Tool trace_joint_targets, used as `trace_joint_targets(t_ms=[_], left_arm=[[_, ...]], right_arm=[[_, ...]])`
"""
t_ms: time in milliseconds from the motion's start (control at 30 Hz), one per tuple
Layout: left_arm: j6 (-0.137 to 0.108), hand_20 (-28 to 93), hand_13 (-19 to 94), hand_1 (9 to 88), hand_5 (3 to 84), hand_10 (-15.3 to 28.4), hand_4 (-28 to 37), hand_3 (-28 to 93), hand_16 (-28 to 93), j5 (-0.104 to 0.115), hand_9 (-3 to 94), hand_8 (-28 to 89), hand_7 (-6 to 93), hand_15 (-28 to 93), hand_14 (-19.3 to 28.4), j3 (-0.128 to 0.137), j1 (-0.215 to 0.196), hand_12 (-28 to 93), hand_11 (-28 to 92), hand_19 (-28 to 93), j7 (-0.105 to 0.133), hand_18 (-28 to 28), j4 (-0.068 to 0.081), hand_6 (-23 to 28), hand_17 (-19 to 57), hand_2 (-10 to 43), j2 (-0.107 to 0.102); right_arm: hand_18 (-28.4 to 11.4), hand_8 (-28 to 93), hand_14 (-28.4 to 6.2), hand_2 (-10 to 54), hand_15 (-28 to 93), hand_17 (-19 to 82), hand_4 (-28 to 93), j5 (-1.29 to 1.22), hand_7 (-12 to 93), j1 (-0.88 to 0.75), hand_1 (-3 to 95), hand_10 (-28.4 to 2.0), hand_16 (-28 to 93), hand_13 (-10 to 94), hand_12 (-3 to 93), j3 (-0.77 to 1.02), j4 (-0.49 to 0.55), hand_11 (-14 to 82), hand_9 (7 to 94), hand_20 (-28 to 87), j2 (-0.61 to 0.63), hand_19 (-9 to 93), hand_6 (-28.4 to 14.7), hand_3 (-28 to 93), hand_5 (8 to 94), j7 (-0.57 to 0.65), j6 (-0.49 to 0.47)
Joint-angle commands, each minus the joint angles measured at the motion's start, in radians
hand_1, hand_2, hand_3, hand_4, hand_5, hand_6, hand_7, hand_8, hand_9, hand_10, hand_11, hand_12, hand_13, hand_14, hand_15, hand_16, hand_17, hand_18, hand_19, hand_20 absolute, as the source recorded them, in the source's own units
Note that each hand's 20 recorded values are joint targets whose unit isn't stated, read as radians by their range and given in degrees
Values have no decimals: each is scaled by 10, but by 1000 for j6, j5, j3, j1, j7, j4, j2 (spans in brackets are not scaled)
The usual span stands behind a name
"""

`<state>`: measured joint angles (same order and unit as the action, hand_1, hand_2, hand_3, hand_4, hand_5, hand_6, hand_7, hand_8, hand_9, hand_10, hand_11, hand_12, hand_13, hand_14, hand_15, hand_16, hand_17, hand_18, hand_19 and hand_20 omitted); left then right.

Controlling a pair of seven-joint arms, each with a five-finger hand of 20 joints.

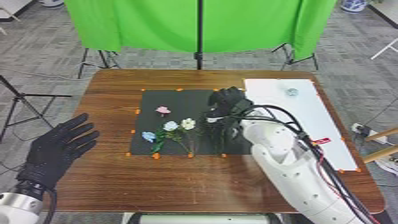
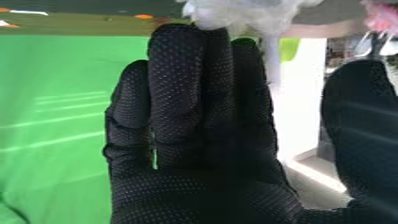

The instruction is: Arrange flowers

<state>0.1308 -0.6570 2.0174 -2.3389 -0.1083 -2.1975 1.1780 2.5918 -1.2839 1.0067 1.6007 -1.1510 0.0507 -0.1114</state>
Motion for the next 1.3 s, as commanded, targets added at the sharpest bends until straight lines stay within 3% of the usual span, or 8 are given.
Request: trace_joint_targets(t_ms=[33,133,200,400,467,600,1100,1300], left_arm=[[-1,61,230,257,359,123,-237,718,-9,-5,284,-105,214,343,149,7,-19,137,256,445,-1,210,0,25,-110,12,5],[-9,61,231,257,359,124,-237,719,-9,-5,284,-106,213,345,149,9,-26,137,257,445,6,210,-4,25,-110,12,9],[-12,61,231,256,359,124,-236,719,-9,-6,285,-106,214,345,148,8,-29,136,257,446,8,210,-5,25,-110,12,10],[-16,61,231,256,360,123,-237,720,-10,-6,284,-106,213,346,148,6,-32,136,257,446,15,210,-6,26,-110,12,16],[-18,60,231,257,360,124,-238,719,-10,-6,284,-106,214,345,148,4,-29,137,258,446,9,210,-7,26,-110,12,17],[-6,60,231,256,360,124,-238,720,-10,-7,284,-106,213,344,149,-10,-5,136,258,446,3,210,4,26,-110,12,9],[-7,60,231,257,360,123,-238,721,-10,-5,283,-106,213,344,148,-8,-11,136,258,447,6,210,3,26,-110,13,14],[2,60,230,257,360,123,-237,720,-10,-5,284,-106,214,344,149,-10,-4,136,259,447,3,210,7,26,-110,13,9]], right_arm=[[-182,-174,-54,-20,608,235,-283,-111,240,72,156,-92,220,644,229,81,-34,352,653,466,89,750,-2,839,556,119,123],[-185,-174,-68,-8,631,220,-283,-111,243,103,146,-98,201,581,230,105,-83,369,587,469,141,756,-10,842,527,201,150],[-184,-177,-83,-8,610,188,-282,-127,250,119,145,-112,155,453,215,109,-113,363,474,443,182,718,-23,864,463,246,136],[-174,-162,-111,-34,264,104,-281,-95,232,137,197,-132,157,214,202,143,-202,184,258,221,222,534,-58,912,290,276,22],[-172,-153,-116,-56,190,92,-282,-84,217,122,219,-131,181,193,205,174,-222,146,229,175,215,506,-63,910,260,255,-13],[-171,-149,-109,-83,189,95,-282,-54,213,113,253,-133,194,214,208,188,-264,140,221,161,220,504,-65,906,242,254,-40],[-132,-172,-47,-95,352,198,-283,-38,251,121,315,-118,132,471,187,217,-349,228,266,151,162,582,-65,891,234,165,-58],[-133,-227,-29,-95,475,238,-283,-44,326,123,345,-91,125,581,180,201,-359,373,394,186,155,662,3,876,280,135,-37]])
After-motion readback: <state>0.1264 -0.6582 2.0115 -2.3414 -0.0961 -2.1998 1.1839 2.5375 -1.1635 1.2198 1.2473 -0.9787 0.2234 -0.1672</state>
